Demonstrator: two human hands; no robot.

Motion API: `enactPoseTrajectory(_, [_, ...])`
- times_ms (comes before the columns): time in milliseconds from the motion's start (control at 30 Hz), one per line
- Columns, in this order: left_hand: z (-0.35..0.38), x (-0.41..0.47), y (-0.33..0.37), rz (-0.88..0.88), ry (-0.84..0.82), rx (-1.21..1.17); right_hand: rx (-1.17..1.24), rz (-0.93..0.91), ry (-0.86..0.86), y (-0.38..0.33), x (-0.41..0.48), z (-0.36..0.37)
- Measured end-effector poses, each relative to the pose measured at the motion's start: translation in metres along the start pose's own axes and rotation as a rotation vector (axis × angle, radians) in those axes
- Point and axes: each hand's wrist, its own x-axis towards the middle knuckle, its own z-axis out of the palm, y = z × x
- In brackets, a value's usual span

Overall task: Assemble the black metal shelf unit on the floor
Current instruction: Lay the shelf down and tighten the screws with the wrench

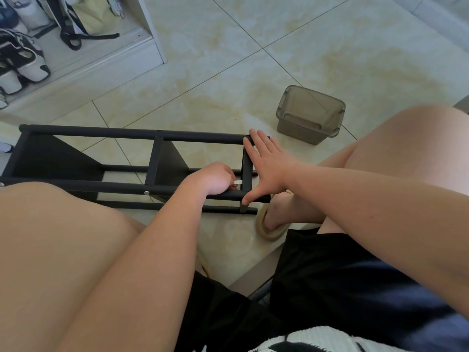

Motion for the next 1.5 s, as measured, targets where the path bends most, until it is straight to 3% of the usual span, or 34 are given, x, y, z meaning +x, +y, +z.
enactPoseTrajectory(333, [0.002,-0.009,0.005,-0.006,-0.013,0.113,-0.003,-0.002,0.0,0.0,0.0,0.0])
enactPoseTrajectory(767, [-0.02,-0.006,-0.008,0.068,0.083,0.014,-0.007,-0.004,0.007,0.001,0.002,0.002])
enactPoseTrajectory(1000, [-0.004,0.005,-0.007,0.043,0.083,-0.194,-0.007,-0.007,0.016,0.001,0.002,0.004])
enactPoseTrajectory(1233, [0.007,0.015,0.002,-0.079,0.21,-0.53,-0.006,-0.01,0.015,0.001,0.002,0.003])
enactPoseTrajectory(1500, [0.008,0.017,0.009,-0.148,0.245,-0.587,-0.003,-0.012,0.028,0.002,0.003,0.005])
